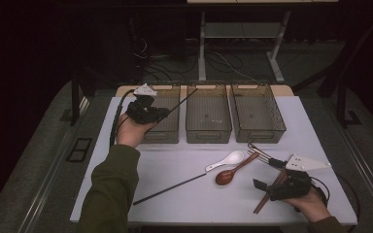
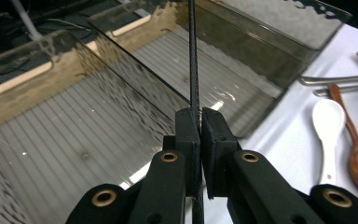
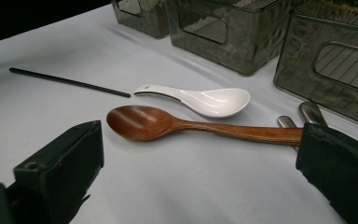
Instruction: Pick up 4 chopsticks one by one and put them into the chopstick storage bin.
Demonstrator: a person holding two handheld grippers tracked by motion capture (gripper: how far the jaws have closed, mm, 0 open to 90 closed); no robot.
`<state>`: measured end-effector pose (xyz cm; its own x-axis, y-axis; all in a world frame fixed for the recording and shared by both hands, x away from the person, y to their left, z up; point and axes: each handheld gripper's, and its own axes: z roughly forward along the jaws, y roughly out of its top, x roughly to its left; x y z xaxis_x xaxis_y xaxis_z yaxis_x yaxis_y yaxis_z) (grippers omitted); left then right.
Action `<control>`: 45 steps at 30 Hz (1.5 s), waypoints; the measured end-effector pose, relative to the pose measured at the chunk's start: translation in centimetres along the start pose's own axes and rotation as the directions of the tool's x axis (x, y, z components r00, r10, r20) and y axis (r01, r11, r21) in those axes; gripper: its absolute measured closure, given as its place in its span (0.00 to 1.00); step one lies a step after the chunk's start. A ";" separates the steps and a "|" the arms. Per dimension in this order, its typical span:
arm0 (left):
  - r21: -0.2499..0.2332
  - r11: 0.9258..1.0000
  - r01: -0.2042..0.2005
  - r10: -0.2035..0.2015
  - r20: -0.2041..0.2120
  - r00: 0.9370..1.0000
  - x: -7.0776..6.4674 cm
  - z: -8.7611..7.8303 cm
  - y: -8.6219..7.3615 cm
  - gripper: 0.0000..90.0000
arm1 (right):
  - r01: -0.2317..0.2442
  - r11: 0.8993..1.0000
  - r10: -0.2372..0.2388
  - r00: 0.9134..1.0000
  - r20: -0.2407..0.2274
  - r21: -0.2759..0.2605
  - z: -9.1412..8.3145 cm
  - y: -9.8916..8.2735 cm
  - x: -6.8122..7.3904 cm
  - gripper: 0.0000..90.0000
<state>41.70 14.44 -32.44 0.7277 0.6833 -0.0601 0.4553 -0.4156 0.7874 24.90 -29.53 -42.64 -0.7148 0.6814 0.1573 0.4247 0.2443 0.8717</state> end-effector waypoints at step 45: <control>0.063 0.976 0.208 -0.188 -0.243 0.952 6.4 5.5 -2.7 0.62 | -0.014 1.000 0.014 1.000 -0.023 -0.011 -0.1 0.0 0.1 0.01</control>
<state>47.97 16.67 -38.33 0.4826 0.8741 -0.0559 0.6282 -0.3009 0.7175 24.73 -29.52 -42.53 -0.7215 0.6686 0.1802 0.4285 0.2266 0.8747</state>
